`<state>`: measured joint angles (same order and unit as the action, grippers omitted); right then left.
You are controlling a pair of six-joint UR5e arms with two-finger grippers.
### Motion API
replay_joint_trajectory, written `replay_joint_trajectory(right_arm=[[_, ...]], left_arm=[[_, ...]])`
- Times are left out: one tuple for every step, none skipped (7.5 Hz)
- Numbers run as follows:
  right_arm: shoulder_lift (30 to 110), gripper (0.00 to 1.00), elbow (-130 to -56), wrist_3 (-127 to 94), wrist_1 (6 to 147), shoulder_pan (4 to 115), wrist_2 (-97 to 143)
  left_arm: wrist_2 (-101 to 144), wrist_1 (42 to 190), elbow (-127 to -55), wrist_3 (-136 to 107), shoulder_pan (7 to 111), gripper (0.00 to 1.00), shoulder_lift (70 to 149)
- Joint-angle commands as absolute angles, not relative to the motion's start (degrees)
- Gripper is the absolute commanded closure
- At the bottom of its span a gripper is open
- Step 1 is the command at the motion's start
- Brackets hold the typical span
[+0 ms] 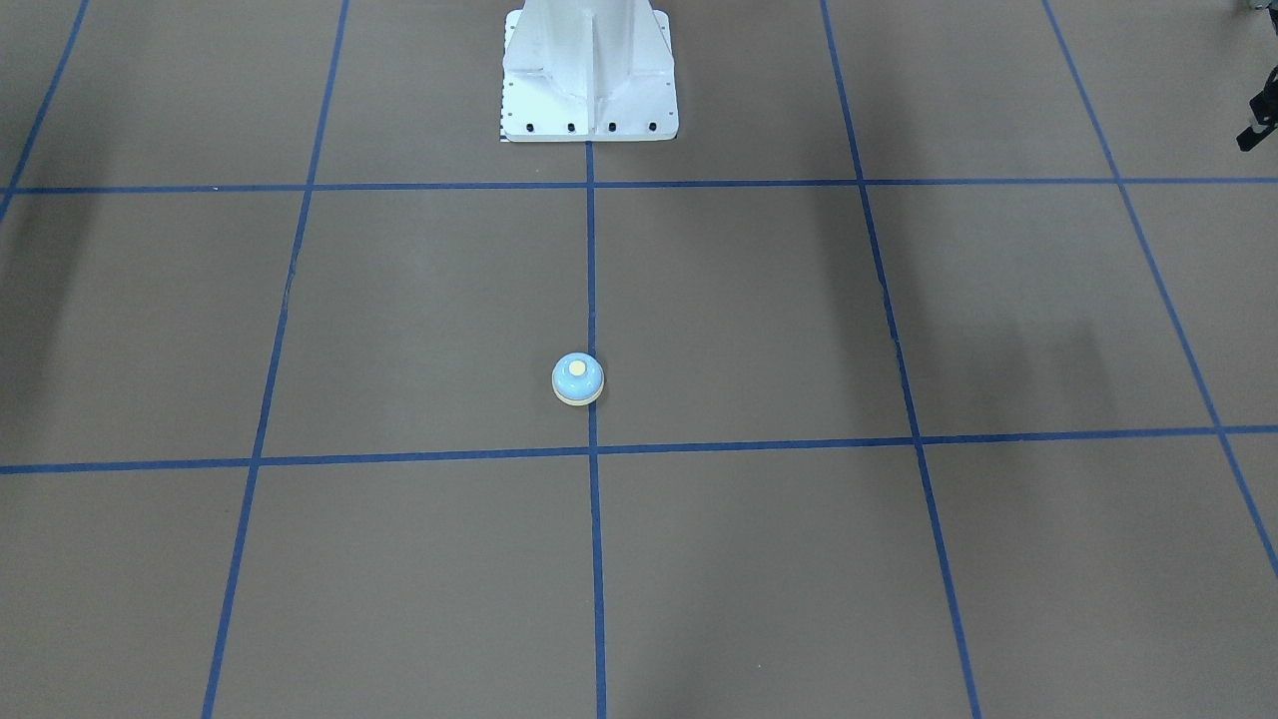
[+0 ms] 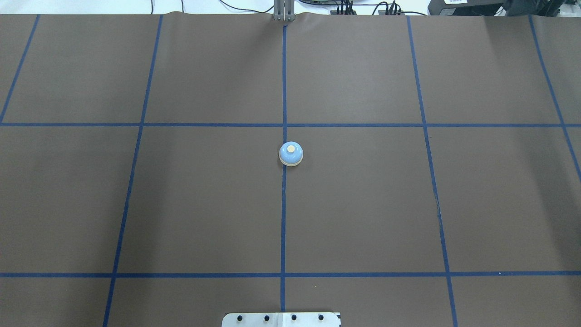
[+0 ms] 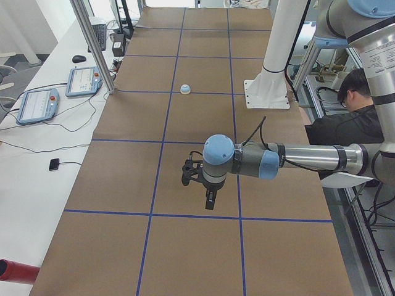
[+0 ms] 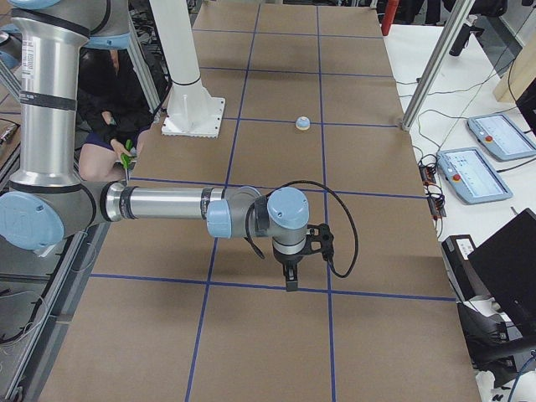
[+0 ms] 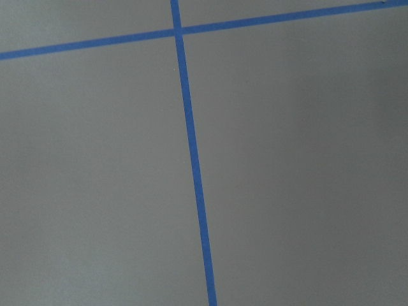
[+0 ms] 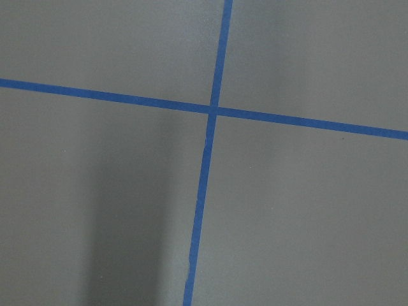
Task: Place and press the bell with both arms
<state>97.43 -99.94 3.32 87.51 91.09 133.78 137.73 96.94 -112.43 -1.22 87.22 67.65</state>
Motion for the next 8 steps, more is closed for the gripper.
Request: replay_joint_trajectory(right_arm=[[97.2, 0.0, -101.9, -2.0, 87.5, 90.7, 133.8], [97.2, 0.0, -102.3, -2.2, 87.5, 90.3, 133.9], [97.2, 0.0, -102.2, -2.1, 87.5, 90.1, 133.8], [97.2, 0.0, -102.2, -2.1, 87.5, 89.9, 133.8], [97.3, 0.0, -102.2, -2.1, 87.5, 89.8, 133.8], [97.3, 0.0, -102.2, -2.1, 87.5, 89.9, 133.8], [97.3, 0.0, -102.2, -2.1, 87.5, 89.8, 133.8], [97.3, 0.0, -102.2, -2.1, 87.5, 89.6, 133.8]], left_arm=[[138.3, 96.8, -112.4, -1.1, 90.9, 0.0, 67.0], [138.3, 96.6, -112.2, -1.1, 90.8, 0.0, 66.8], [138.4, 96.6, -112.3, -1.1, 90.8, 0.0, 66.8], [138.5, 96.8, -112.7, -1.1, 90.9, 0.0, 66.8], [138.5, 96.8, -112.6, -1.1, 90.8, 0.0, 66.8], [138.5, 96.8, -112.6, -1.1, 90.9, 0.0, 66.8], [138.5, 96.9, -112.7, -1.1, 90.9, 0.0, 66.8], [138.5, 96.9, -112.8, -1.1, 90.9, 0.0, 66.8]])
